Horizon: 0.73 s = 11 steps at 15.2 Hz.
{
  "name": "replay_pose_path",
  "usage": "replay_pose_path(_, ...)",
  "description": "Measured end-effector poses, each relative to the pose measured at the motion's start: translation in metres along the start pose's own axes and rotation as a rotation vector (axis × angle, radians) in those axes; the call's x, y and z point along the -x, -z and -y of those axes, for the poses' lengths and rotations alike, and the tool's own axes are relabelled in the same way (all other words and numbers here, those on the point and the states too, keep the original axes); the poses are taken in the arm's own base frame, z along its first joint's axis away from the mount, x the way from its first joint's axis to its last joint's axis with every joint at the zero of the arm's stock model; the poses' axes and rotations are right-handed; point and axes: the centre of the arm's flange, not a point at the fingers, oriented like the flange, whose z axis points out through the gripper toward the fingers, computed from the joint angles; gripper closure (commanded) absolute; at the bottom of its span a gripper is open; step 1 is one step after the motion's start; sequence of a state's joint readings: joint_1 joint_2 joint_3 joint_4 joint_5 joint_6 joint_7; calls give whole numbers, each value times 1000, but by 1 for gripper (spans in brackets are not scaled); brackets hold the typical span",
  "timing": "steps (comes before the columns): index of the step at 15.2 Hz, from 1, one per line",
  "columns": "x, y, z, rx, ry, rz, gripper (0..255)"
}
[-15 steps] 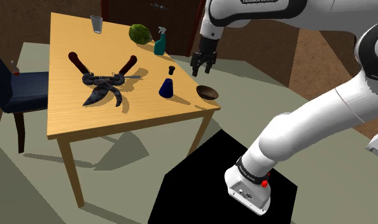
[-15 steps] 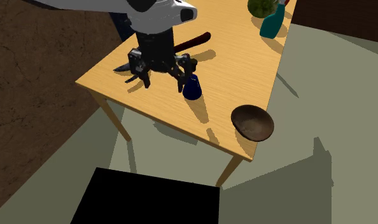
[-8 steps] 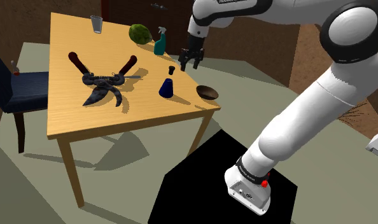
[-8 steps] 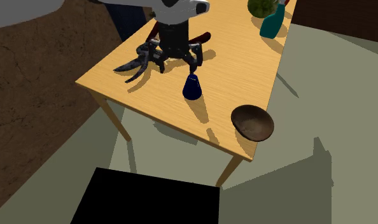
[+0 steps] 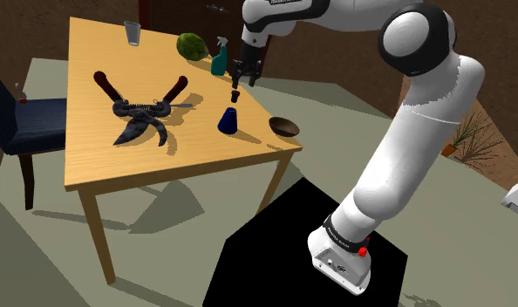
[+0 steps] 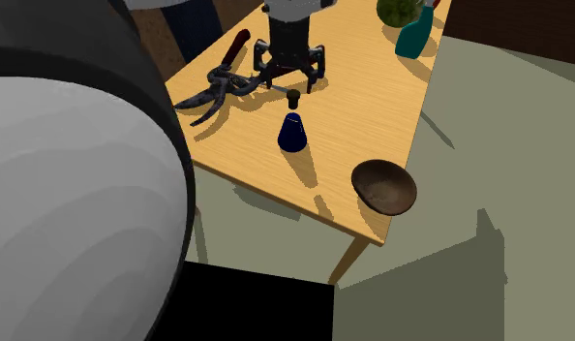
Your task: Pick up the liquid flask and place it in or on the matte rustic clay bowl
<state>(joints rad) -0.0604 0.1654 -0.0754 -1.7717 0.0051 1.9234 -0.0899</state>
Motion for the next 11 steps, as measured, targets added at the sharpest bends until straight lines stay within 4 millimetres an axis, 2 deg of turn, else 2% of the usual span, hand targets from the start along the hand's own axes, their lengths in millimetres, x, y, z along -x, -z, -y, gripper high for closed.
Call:
replay_pose_path(3,-27,-7,-4,-4,1,-12,0)
replay_pose_path(11,-34,-45,-5,-5,1,-15,0)
